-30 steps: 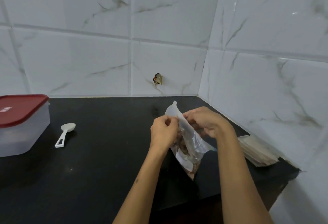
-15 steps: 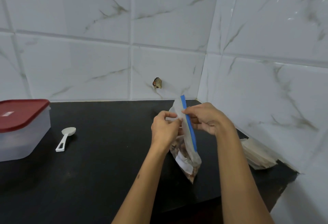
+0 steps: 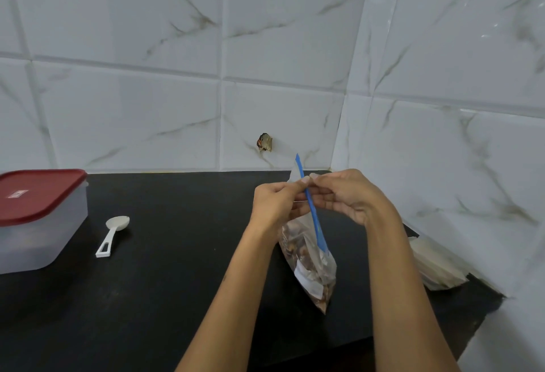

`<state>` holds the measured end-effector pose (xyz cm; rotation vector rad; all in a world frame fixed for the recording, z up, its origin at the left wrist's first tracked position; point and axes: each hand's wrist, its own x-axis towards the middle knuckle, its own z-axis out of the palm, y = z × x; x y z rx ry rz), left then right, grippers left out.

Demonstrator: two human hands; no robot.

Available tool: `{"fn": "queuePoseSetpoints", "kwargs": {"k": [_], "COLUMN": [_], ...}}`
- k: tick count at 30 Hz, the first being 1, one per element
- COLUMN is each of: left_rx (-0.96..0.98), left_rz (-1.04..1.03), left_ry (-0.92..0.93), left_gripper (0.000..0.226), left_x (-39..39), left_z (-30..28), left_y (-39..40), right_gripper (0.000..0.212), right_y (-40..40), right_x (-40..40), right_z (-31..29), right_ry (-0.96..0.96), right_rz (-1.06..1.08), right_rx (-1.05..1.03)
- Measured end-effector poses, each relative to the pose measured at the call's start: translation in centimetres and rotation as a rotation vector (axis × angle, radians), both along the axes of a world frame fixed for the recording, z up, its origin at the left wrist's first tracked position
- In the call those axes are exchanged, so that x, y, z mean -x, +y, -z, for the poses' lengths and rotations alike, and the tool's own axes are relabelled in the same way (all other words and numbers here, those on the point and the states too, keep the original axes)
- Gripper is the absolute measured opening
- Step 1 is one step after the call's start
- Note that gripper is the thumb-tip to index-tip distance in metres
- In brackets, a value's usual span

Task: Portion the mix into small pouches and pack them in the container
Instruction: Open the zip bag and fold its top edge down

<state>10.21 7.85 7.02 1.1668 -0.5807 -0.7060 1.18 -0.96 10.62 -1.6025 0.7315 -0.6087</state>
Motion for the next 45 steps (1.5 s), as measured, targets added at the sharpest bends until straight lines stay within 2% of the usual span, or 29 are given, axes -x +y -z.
{"fn": "queuePoseSetpoints", "kwargs": {"k": [7, 11, 13, 21, 25, 30, 32, 36, 39, 43, 45], "left_rx": [-0.005, 0.003, -0.028, -0.136, -0.182, -0.201, -0.207, -0.304, -0.345, -0.401, -0.415], "left_rz": [0.095, 0.089, 0.050, -0.142, -0.221, -0.298, -0.277, -0.226, -0.269, -0.295, -0.320], "left_ry": [0.221, 0.242, 0.178, -0.145, -0.260, -0.381, -0.485, -0.661, -0.692, -0.713, -0.729], "left_gripper": [0.014, 0.015, 0.017, 0.022, 0.017, 0.009, 0.017, 0.030, 0.022, 0.047, 0.048], "left_x": [-0.3, -0.7, -0.6, -0.5, -0.8, -1.0, -1.2, -1.1, -1.3, -2.0, -2.4], "left_z": [-0.5, -0.5, -0.6, -0.6, -0.9, -1.2, -1.4, -1.9, -1.8, -1.9, -2.3], "left_y": [-0.1, 0.0, -0.1, -1.0, -1.2, -0.4, -0.3, -0.6, -0.8, -0.5, -0.3], "right_gripper": [0.018, 0.014, 0.006, 0.013, 0.007, 0.029, 0.034, 0.014, 0.022, 0.032, 0.034], "right_y": [-0.4, -0.3, -0.4, 0.2, -0.2, -0.8, -0.6, -0.3, -0.3, -0.6, -0.8], "right_x": [0.1, 0.0, -0.2, -1.0, -1.1, -1.1, -1.3, -2.0, -2.2, -1.7, -1.5], "right_z": [0.2, -0.1, -0.3, -1.0, -0.9, -1.2, -1.2, -1.4, -1.4, -1.5, -1.6], "right_ry": [0.008, 0.060, 0.076, 0.201, 0.209, 0.229, 0.262, 0.307, 0.339, 0.374, 0.384], "right_rz": [0.017, 0.034, 0.077, 0.120, 0.156, 0.165, 0.121, 0.096, 0.137, 0.229, 0.245], "right_rx": [0.021, 0.048, 0.072, 0.291, 0.351, 0.422, 0.455, 0.559, 0.645, 0.714, 0.727]}}
